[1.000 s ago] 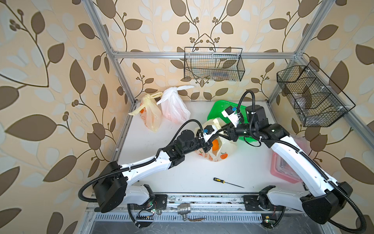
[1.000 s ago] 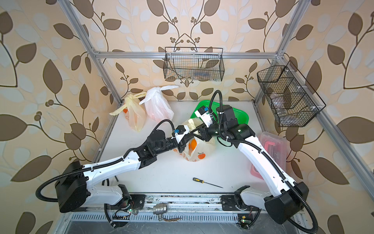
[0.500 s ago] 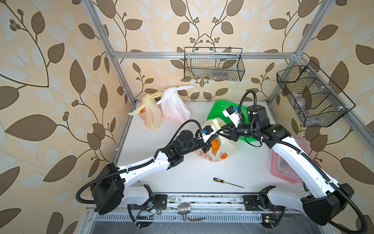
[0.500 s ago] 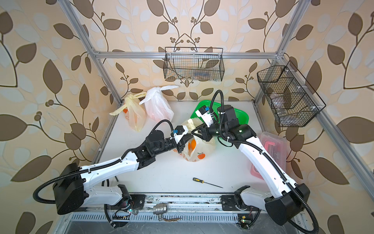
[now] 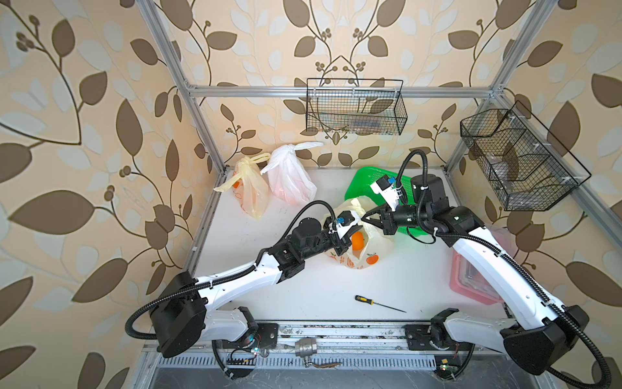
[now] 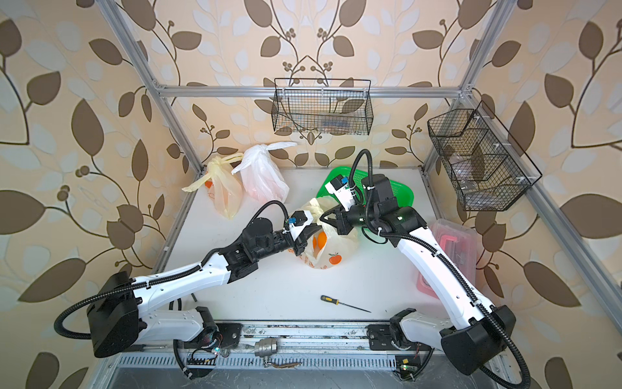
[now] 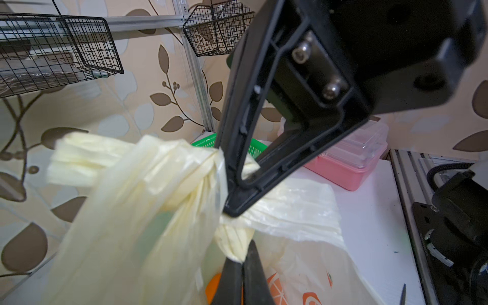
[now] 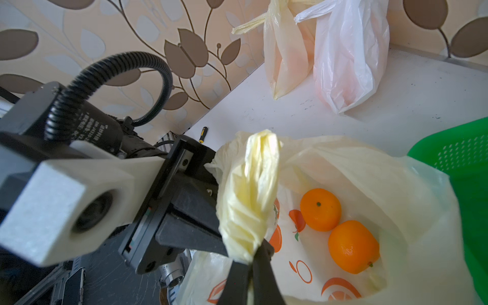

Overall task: Place the oranges into plastic bags & tie knots
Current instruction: Tie the plastic bag at the center of the board.

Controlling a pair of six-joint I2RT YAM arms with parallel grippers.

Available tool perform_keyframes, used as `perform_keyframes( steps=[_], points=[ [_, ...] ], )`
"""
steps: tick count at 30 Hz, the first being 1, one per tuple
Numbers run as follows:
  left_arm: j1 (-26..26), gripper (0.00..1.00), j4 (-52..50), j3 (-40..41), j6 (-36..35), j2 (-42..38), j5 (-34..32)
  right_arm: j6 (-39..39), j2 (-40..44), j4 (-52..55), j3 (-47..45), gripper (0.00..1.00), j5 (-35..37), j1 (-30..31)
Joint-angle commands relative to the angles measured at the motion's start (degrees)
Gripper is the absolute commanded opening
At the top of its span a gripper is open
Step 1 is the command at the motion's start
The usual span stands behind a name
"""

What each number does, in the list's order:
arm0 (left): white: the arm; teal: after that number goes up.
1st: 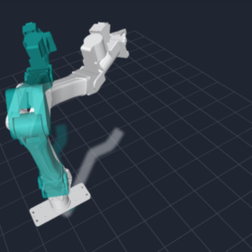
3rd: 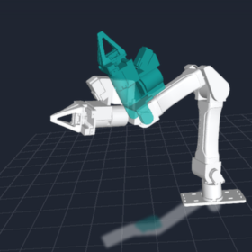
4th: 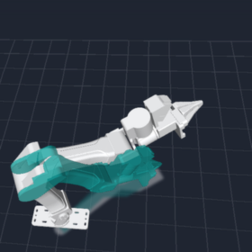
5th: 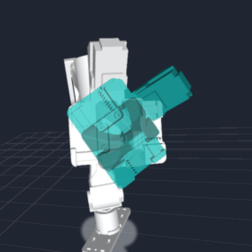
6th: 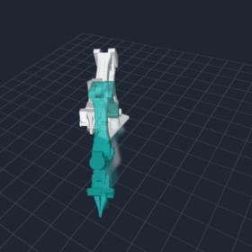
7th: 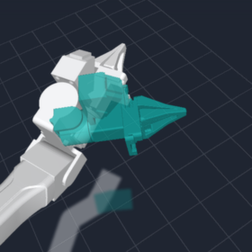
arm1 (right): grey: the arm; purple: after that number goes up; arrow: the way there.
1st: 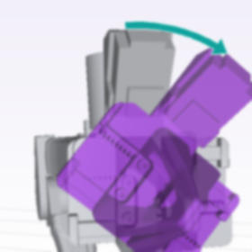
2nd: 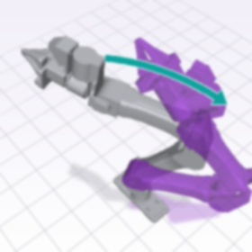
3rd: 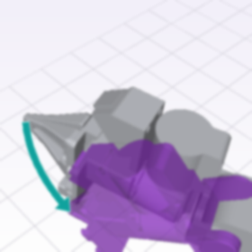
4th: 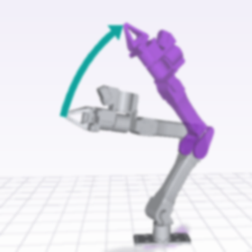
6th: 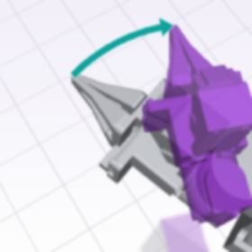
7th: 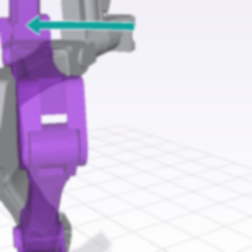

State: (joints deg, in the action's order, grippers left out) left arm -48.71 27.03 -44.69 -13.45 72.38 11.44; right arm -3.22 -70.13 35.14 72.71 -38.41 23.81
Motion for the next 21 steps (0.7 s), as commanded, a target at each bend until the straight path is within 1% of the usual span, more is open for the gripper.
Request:
perform_keyframes(
  steps=[1,2,3,5,6,9,13,16,21],
  points=[
    [0.1,0.11,1.2,-0.1,-0.1,-2.1,-0.8,0.6,0.5,0.0,0.5,0.0,-1.6,0.1],
    [0.1,0.22,1.7,-0.3,0.2,-1.9,-0.7,0.5,0.5,-0.1,0.5,0.0,-1.6,0.2],
    [0.1,0.29,1.9,-0.5,0.3,-1.7,-0.4,0.5,0.5,-0.2,0.5,0.0,-1.5,0.4],
    [0.1,0.36,1.9,-1.0,0.4,-1.2,0.1,0.4,0.4,-0.4,0.4,0.0,-1.6,0.6],
    [0.1,0.37,2.1,-1.2,0.5,-1.1,0.2,0.3,0.4,-0.5,0.3,0.0,-1.5,0.7],
    [0.1,0.38,2.6,-1.4,0.8,-0.9,0.1,0.3,0.3,-0.5,0.3,0.0,-1.4,1.0],
    [0.1,0.34,3.7,-1.6,1.4,-0.9,0.3,0.5,0.1,-0.3,0.1,0.0,-1.3,1.2],
    [0.1,0.33,4.5,-1.7,2.1,-0.8,0.7,0.5,-0.1,-0.4,0.0,0.0,-1.1,1.5],
    [0.1,0.25,5.7,-1.7,3.0,-0.9,0.7,0.5,-0.4,-0.2,0.0,0.0,-0.7,2.0]
  ],
)
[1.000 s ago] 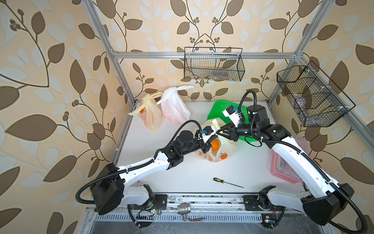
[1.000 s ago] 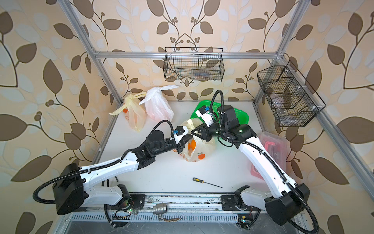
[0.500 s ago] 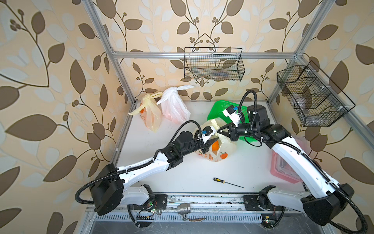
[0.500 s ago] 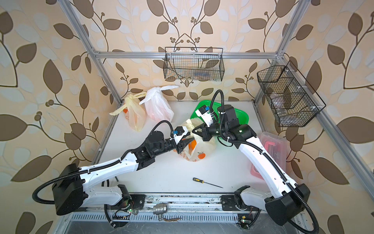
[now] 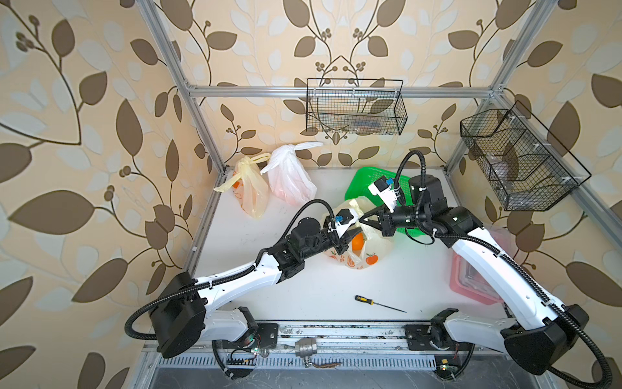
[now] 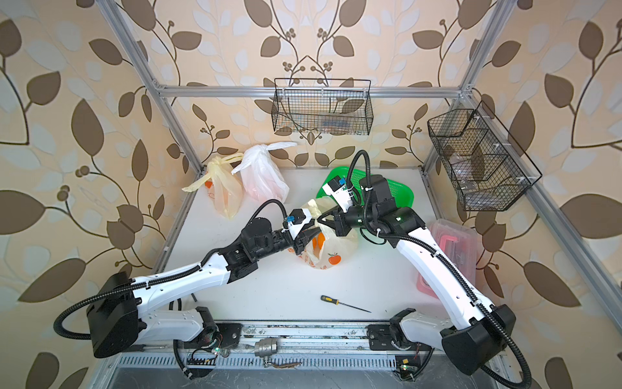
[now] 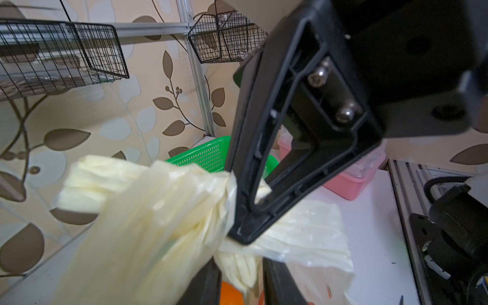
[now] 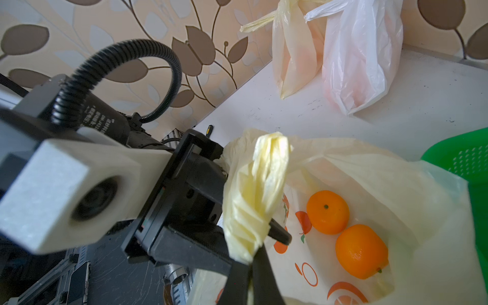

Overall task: Place the oranges into plastic bags & tie knots
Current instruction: Tie the plastic bag at the center of the board.

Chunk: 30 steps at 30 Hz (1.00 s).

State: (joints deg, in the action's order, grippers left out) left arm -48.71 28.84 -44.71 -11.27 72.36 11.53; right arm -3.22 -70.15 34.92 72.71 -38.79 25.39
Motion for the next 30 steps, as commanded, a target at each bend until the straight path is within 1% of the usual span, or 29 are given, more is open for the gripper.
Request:
perform_keyframes(
  steps=[1,4,5,6,7,8,9,12,13,15,17,18,19,20,22,23,24,26,28,30],
  points=[
    [0.1,0.21,4.2,-1.6,1.0,-0.9,0.6,0.6,-0.4,0.1,0.0,0.0,-0.2,0.4],
    [0.1,0.03,4.6,-1.4,1.3,-0.8,0.8,0.6,-0.1,-0.1,0.1,0.0,0.4,0.5],
    [0.1,0.0,4.7,-1.3,1.4,-0.8,0.8,0.6,0.2,-0.4,0.1,0.0,0.6,0.5],
    [0.1,0.0,4.9,-1.1,1.4,-0.8,0.8,0.5,0.7,-0.8,0.2,0.04,1.2,0.5],
    [0.1,0.0,4.8,-1.0,1.5,-0.8,0.8,0.5,1.2,-1.1,0.2,0.1,1.9,0.5],
    [0.1,0.0,5.0,-0.8,1.5,-0.8,0.6,0.6,1.9,-1.3,0.2,0.19,2.5,0.5],
    [0.1,0.0,5.0,-0.7,1.5,-0.8,0.7,0.8,2.6,-1.5,0.0,0.3,3.1,0.4],
    [0.1,0.0,5.0,-0.7,1.4,-0.7,0.6,0.9,4.6,-2.3,-0.9,0.56,6.4,0.3],
    [0.1,0.0,5.0,-0.7,1.4,-0.6,0.6,0.6,5.1,-2.1,-0.9,0.61,7.3,0.1],
    [0.1,0.0,5.0,-0.8,1.4,-0.6,0.7,0.0,6.2,-1.9,-1.3,0.77,7.8,-0.4],
    [0.1,0.0,5.1,-0.8,1.3,-0.4,0.8,-2.1,8.6,-3.8,-4.4,1.0,8.7,-1.6],
    [0.1,0.0,5.0,-0.9,1.3,-0.4,0.8,-3.8,10.3,-5.5,-6.0,1.0,8.5,-2.9],
    [0.1,0.0,4.9,-0.8,1.3,-0.4,0.8,-6.5,11.7,-7.7,-7.7,1.0,9.9,-4.2],
    [0.1,0.0,5.0,-0.7,1.2,-0.3,0.8,-11.3,13.5,-10.3,-9.5,1.0,12.7,-6.1],
    [0.1,0.0,4.7,-0.9,1.2,-0.2,0.8,-17.8,16.0,-16.9,-13.5,1.0,7.7,-11.7],
    [0.1,0.0,4.6,-1.0,1.2,-0.1,0.9,-22.6,16.8,-21.5,-15.5,1.0,6.9,-13.9],
    [0.1,0.0,4.6,-1.0,1.2,0.0,1.0,-25.1,16.8,-22.8,-16.0,1.0,8.3,-15.1],
    [0.1,0.0,4.6,-1.1,1.0,0.1,1.0,-23.3,14.6,-17.3,-11.9,1.0,11.4,-13.6],
    [0.1,0.0,4.3,-1.3,0.9,0.2,1.0,-21.5,11.6,-11.8,-6.6,1.0,16.0,-9.5],
    [0.1,0.0,4.1,-1.5,0.9,0.2,1.3,-20.0,6.3,-5.7,1.0,1.0,16.6,-5.3]
  ],
)
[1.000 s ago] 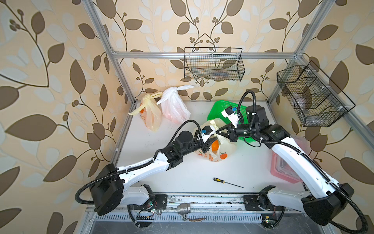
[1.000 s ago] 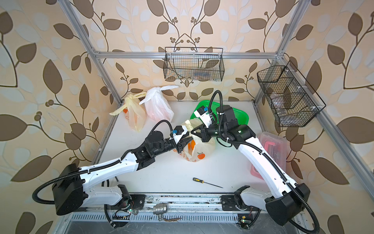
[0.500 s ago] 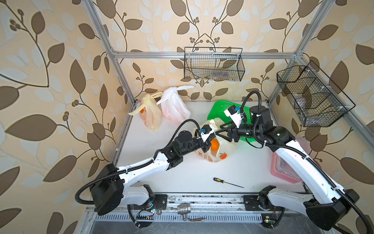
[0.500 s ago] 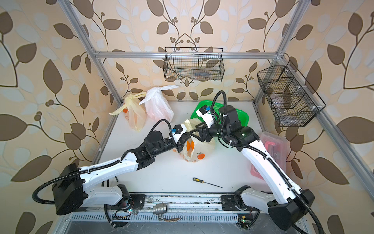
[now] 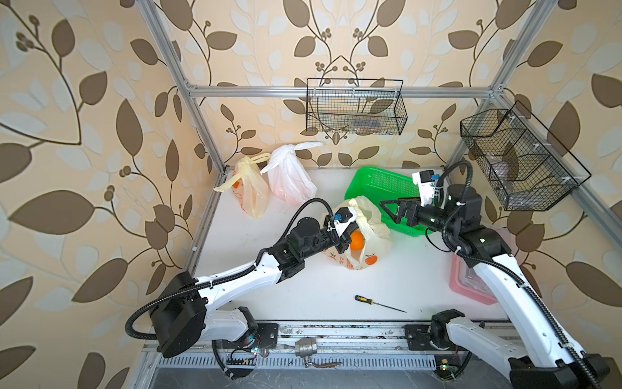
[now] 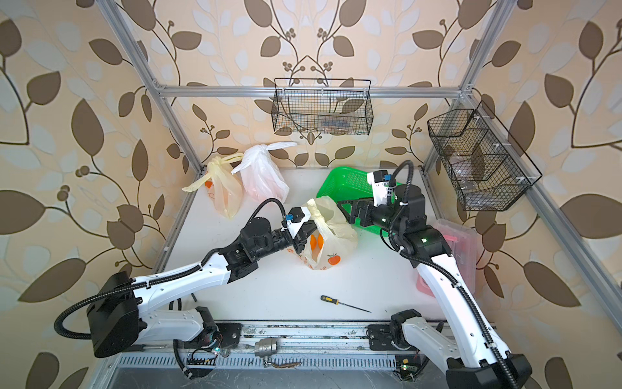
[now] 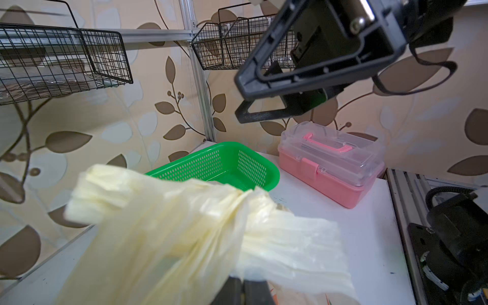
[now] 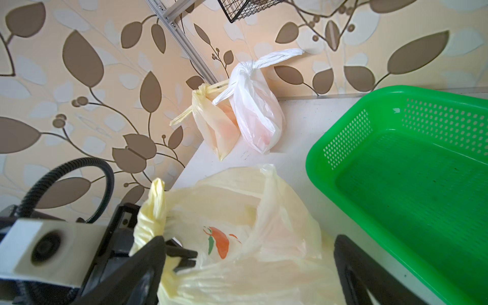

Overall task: Place the oranges into plastic bags & tie knots
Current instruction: Tie the plastic bag at the center of the board.

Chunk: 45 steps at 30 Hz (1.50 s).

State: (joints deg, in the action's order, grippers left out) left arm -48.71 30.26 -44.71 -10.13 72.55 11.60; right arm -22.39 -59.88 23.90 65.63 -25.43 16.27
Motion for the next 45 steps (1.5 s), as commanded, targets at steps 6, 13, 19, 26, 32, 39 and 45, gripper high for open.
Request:
perform_keyframes(
  steps=[6,13,19,26,32,39,45],
  points=[
    [0.1,0.0,2.1,-1.7,-0.6,-0.2,1.5,2.8,-20.5,27.5,31.0,0.86,7.5,12.8],
    [0.1,0.0,2.2,-1.5,-0.6,-0.5,1.5,4.7,-30.2,38.2,43.7,0.78,12.3,16.5],
    [0.1,0.0,2.2,-1.3,-0.6,-0.6,1.8,5.5,-33.2,41.0,47.6,0.64,12.6,17.7],
    [0.1,0.0,1.9,-0.7,-1.0,-1.4,1.2,5.6,-33.9,41.5,47.9,0.49,11.4,18.2],
    [0.1,0.0,1.7,-0.6,-1.3,-1.4,1.3,5.6,-33.9,41.1,47.8,0.32,10.5,18.8],
    [0.1,0.0,1.1,-0.2,-0.8,-2.2,0.3,5.3,-32.6,39.1,46.9,0.0,11.6,18.2],
    [0.1,0.0,-6.4,-0.7,4.9,-7.9,-2.6,5.4,-26.5,32.5,39.6,0.0,24.7,15.7]
  ],
)
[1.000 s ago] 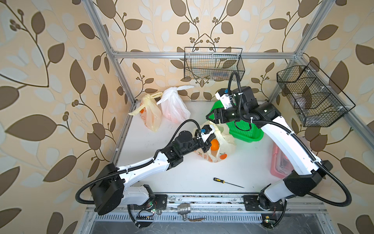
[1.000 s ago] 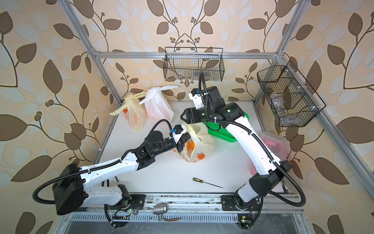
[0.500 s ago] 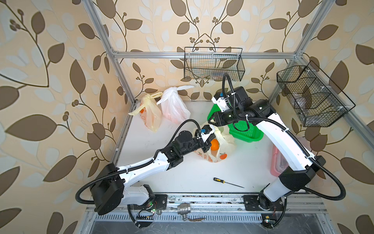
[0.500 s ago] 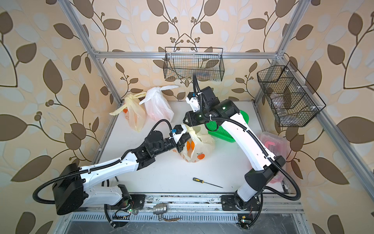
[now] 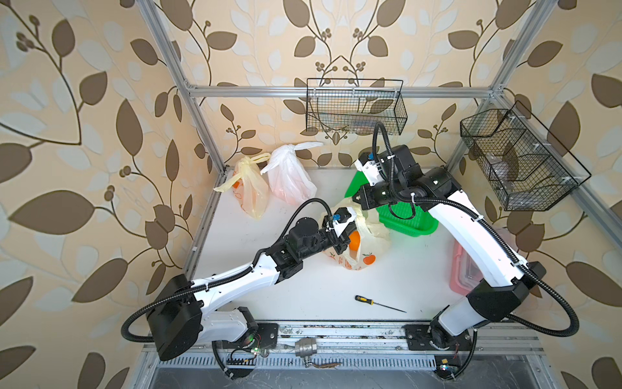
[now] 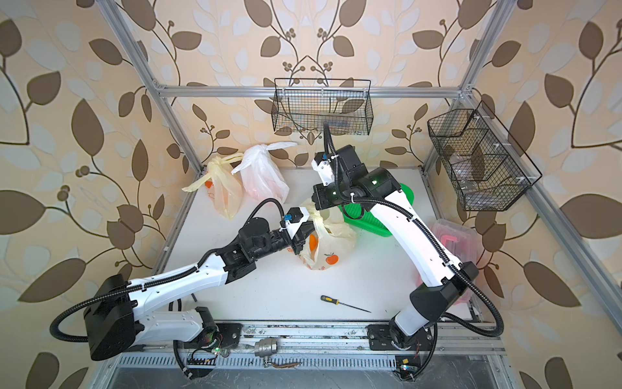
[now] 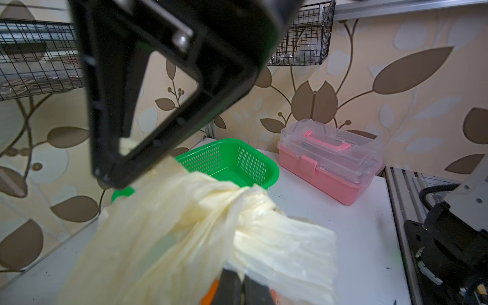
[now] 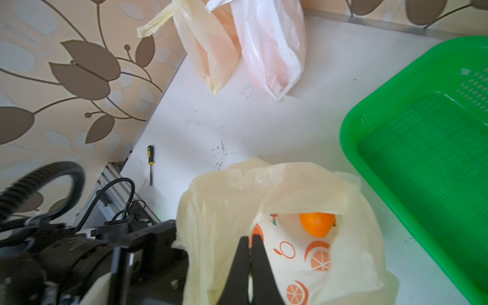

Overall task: Place the oranges into plastic bags & tie knots
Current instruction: Tie the plastic bag at the center of the board.

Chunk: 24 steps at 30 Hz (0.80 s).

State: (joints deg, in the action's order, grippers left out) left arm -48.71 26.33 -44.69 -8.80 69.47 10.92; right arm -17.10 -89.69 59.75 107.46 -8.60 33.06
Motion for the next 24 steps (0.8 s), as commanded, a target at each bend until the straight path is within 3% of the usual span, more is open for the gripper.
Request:
perform_keyframes(
  steps=[1,9,12,16,21,24],
  points=[
    [0.1,0.0,-4.9,-1.3,5.2,-6.0,-3.3,0.4,4.2,-4.4,-3.7,0.0,9.9,-1.2],
    [0.1,0.0,-23.4,-7.3,15.9,-12.3,-21.6,3.6,7.2,-8.3,-11.5,0.0,25.2,-0.3],
    [0.1,0.0,-31.7,-11.2,22.4,-13.0,-35.8,4.4,7.7,-8.6,-14.1,0.0,32.8,0.4],
    [0.1,0.0,-43.1,-16.1,26.0,-11.4,-47.7,4.3,8.2,-9.0,-16.6,0.0,39.1,0.1],
    [0.7,0.0,-56.3,-17.4,33.2,-11.1,-58.7,2.1,8.7,-8.5,-18.8,0.0,43.8,-2.7],
    [3.7,0.0,-68.7,-18.0,41.6,-10.5,-60.4,0.2,8.5,-8.2,-20.3,0.0,44.6,-5.9]
  ],
)
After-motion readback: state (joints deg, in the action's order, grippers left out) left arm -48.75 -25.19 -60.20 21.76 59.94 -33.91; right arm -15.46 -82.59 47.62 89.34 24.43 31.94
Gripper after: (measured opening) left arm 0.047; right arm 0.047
